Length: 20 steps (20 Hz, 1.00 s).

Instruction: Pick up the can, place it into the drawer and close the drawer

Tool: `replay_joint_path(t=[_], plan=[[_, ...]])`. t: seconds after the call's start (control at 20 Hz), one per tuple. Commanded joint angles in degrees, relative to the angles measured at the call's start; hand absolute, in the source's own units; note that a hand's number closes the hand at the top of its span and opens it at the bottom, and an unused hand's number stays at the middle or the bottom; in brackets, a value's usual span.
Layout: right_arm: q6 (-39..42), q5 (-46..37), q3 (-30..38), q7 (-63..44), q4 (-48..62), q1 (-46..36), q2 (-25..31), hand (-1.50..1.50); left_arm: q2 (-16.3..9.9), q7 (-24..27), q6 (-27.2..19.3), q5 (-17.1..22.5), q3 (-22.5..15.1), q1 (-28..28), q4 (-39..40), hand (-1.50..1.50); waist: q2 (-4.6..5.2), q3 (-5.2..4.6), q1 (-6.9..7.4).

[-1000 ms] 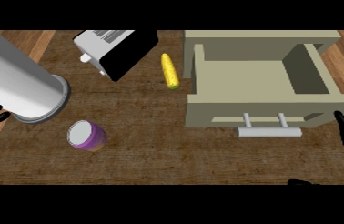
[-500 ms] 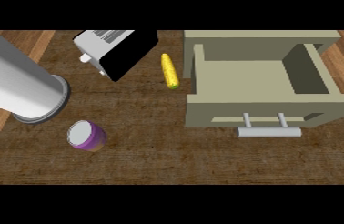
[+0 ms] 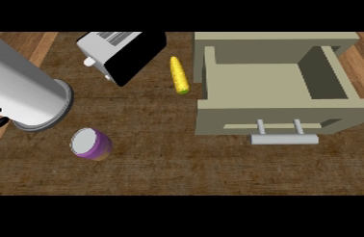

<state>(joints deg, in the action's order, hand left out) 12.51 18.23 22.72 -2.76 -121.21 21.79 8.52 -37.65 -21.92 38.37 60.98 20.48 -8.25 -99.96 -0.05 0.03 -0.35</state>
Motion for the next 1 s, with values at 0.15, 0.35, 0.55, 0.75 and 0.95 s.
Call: replay_joint_path(t=[0.15, 0.35, 0.55, 0.75, 0.95], plan=[[3.1, 3.1, 3.0, -2.9, -1.3, 0.2, 0.4, -1.5, 4.3, -4.6, -3.3, -0.7, -2.4, 0.6, -2.4, -1.5, -0.03, -0.02, 0.3], [7.0, 5.5, 6.6, -0.8, -2.4, 4.0, -0.5, -1.5, 6.7, -2.8, -1.3, -7.2, -3.3, 6.7, 5.9, -1.5, 0.02, -0.04, -0.17], [7.1, 5.8, 8.9, -2.2, -2.8, 2.9, -0.6, -1.5, 11.3, -3.4, -4.2, -11.0, -5.5, 3.4, -1.2, -1.5, -0.03, -0.03, 0.21], [10.2, 5.1, 9.5, 0.0, 0.2, 3.2, -1.7, -1.5, 15.3, 0.6, -3.6, -20.7, -7.9, 8.5, 6.2, -1.5, 0.03, -0.03, 0.0], [11.4, 8.7, 12.6, -2.7, -3.2, 5.1, -1.5, -1.5, 16.7, 6.0, 0.9, -26.7, -7.2, 10.0, 12.8, -1.5, 0.03, -0.06, -0.23]])
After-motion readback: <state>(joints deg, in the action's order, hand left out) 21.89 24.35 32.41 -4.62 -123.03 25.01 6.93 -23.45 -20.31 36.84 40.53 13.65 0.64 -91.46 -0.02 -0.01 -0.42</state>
